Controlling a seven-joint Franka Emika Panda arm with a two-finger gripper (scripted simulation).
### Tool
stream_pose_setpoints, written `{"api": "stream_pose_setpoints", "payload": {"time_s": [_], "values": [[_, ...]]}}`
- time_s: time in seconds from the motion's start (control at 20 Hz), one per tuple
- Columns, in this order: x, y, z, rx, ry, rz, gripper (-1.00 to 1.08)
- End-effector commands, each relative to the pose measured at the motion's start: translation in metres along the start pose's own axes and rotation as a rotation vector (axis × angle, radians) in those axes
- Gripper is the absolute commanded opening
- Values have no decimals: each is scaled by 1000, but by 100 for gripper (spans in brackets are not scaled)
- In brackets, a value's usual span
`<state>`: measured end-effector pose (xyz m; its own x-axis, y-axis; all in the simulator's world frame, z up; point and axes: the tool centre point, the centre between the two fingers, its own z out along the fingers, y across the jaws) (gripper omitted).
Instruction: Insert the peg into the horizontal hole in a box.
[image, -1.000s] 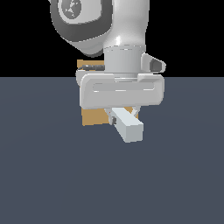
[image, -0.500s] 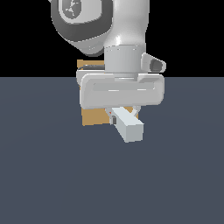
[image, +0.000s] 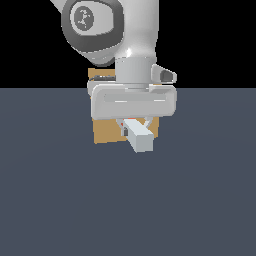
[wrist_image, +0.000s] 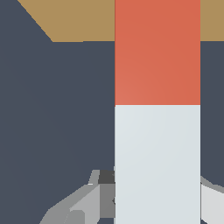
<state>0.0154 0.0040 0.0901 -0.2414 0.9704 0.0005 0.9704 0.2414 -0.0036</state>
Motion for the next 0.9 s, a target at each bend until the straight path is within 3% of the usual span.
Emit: {"api": "stream_pose_setpoints", "payload": {"time_s": [0.0, 0.4, 0.85], "values": [[22, 1, -2, -4, 0, -2, -100], [84, 1, -3, -6, -1, -2, -100], [96, 3, -3, -6, -1, -2, -100]]}}
